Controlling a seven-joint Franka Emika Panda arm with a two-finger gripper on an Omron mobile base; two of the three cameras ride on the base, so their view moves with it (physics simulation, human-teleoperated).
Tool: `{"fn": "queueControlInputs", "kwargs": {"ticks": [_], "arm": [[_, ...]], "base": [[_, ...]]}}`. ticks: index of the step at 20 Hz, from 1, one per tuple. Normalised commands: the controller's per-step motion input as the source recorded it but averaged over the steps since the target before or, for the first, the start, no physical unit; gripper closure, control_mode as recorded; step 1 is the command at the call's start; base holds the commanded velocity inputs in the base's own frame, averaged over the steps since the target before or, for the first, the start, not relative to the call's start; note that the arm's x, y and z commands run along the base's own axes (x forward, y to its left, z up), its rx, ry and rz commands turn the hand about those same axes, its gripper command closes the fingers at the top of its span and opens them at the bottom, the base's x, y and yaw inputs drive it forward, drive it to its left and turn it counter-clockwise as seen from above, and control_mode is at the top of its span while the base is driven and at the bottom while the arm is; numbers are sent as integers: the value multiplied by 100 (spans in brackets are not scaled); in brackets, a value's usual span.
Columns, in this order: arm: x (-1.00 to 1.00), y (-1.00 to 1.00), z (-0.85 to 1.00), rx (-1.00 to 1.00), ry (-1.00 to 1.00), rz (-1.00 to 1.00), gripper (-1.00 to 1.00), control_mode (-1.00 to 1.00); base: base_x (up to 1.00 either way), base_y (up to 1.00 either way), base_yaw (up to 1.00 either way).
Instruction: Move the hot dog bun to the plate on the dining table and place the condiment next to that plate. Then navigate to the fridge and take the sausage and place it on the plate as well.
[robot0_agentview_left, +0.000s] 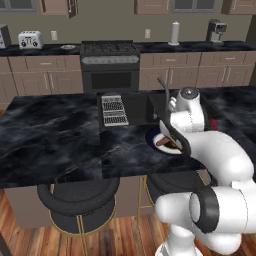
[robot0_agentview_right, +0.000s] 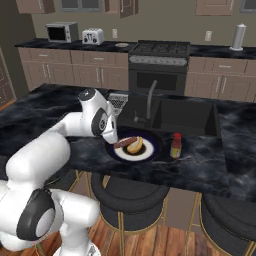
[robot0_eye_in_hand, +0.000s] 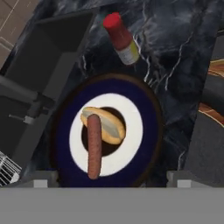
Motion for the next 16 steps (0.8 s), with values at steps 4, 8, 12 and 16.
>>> {"fn": "queueControlInputs", "kwargs": {"ticks": [4,8,12,16], "arm": [[-92,0,65,-1,-16,19,-100,-100],[-82,5,58,-7,-10,21,-100,-100],[-79,9,50,-10,-2,24,-100,-100],[-81,10,52,-10,0,23,-100,-100]], "base": [[0,0,0],[0,0,0],[0,0,0],[0,0,0]]}}
